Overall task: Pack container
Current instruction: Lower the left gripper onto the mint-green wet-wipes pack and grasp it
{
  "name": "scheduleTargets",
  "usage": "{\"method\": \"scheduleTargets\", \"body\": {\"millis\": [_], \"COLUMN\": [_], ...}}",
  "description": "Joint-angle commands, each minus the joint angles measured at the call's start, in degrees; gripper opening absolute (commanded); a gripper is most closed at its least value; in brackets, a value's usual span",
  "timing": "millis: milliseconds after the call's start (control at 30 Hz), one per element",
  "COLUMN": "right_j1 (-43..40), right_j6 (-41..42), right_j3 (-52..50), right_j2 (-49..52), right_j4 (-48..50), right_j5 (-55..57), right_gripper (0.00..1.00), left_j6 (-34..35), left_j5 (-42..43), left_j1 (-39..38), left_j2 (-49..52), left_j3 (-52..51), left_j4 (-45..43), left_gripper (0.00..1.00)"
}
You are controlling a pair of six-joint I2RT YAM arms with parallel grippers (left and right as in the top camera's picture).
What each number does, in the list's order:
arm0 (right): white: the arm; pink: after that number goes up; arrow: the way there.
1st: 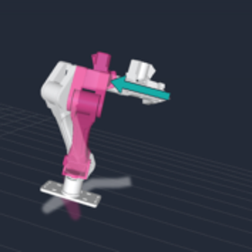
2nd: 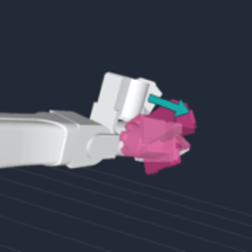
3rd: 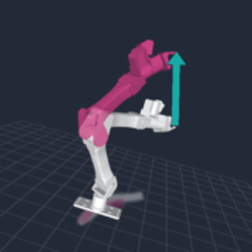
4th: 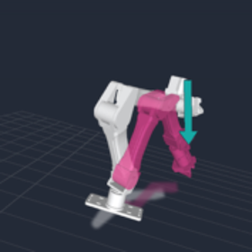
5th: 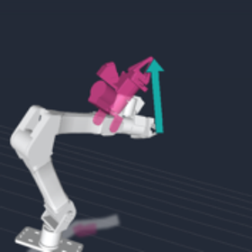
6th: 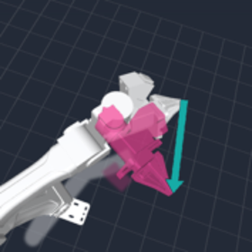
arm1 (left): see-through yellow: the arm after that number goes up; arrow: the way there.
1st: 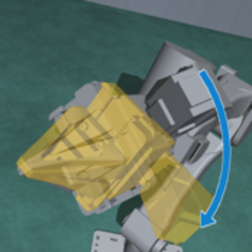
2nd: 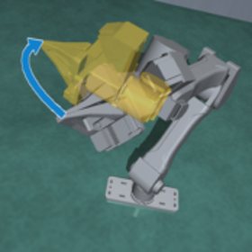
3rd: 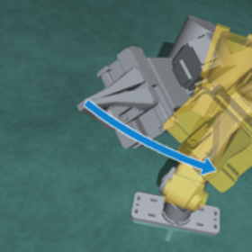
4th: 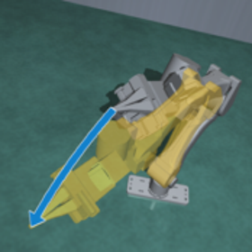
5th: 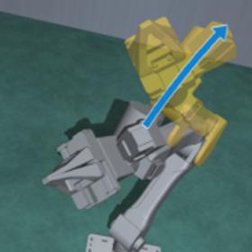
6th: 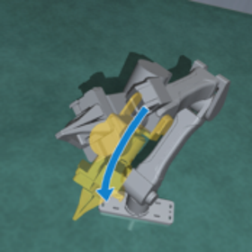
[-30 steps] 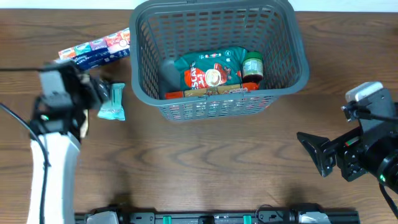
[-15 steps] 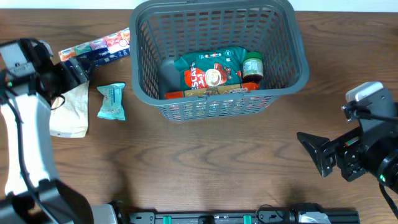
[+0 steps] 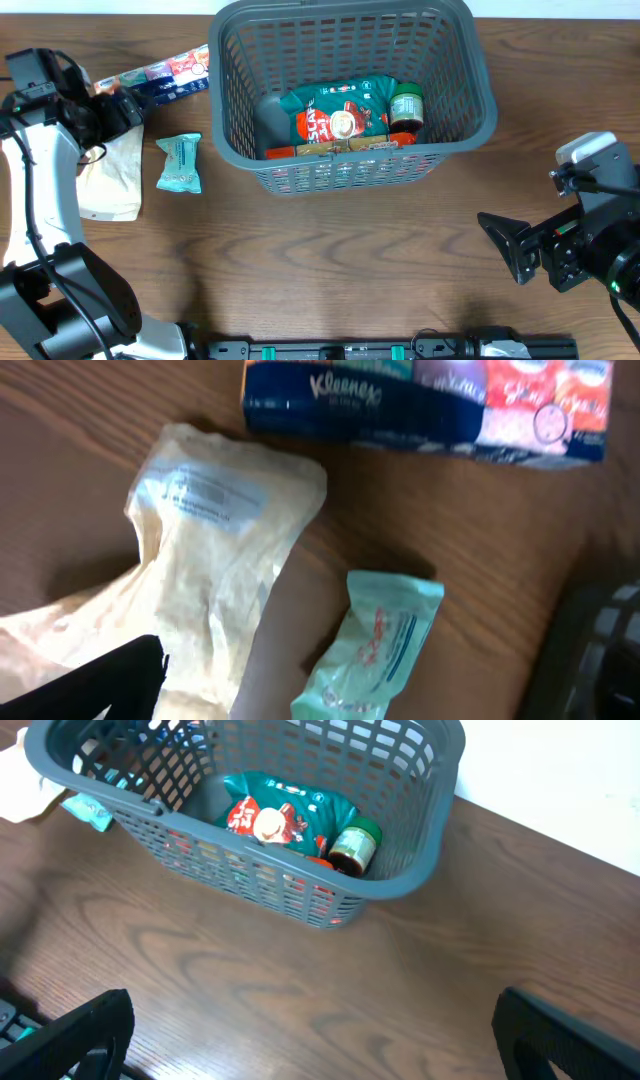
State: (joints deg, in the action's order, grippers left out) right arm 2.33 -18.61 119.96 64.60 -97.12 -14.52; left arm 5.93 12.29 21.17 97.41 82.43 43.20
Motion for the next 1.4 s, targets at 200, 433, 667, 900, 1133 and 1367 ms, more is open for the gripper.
{"method": "scheduleTargets", "body": {"millis": [200, 433, 667, 900, 1133, 1367], "right_j1": [0.4, 0.4, 0.4, 0.4, 0.4, 0.4], "right_j6": [0.6, 0.6, 0.6, 0.6, 0.6, 0.6], "right_j3": [0.0, 0.0, 0.0, 0.0, 0.0, 0.0], "right_j2": [-0.1, -0.1, -0.1, -0.1, -0.1, -0.1], "right_j4": [-0.1, -0.1, -0.1, -0.1, -0.1, -0.1], "right_j5": [0.2, 0.2, 0.2, 0.2, 0.2, 0.2], "right_gripper": [0.99, 0.99, 0.99, 0.99, 0.99, 0.99], "left_j6": [-3.9, -1.2, -0.9, 0.4, 2.6, 2.5], "left_j5": [-18.0, -22.1, -21.3, -21.4, -18.9, -18.1], "left_j1": [-7.5, -12.3, -13.2, -17.2, -17.4, -17.4], "left_j2": [0.0, 1.2, 1.3, 1.7, 4.9, 10.6], "left_j3": [0.4, -2.0, -6.4, -11.7, -14.1, -14.1], "left_j4": [1.7, 2.8, 2.4, -2.0, -5.2, -7.6], "left_gripper": [0.99, 0.99, 0.99, 0.99, 0.99, 0.97]}}
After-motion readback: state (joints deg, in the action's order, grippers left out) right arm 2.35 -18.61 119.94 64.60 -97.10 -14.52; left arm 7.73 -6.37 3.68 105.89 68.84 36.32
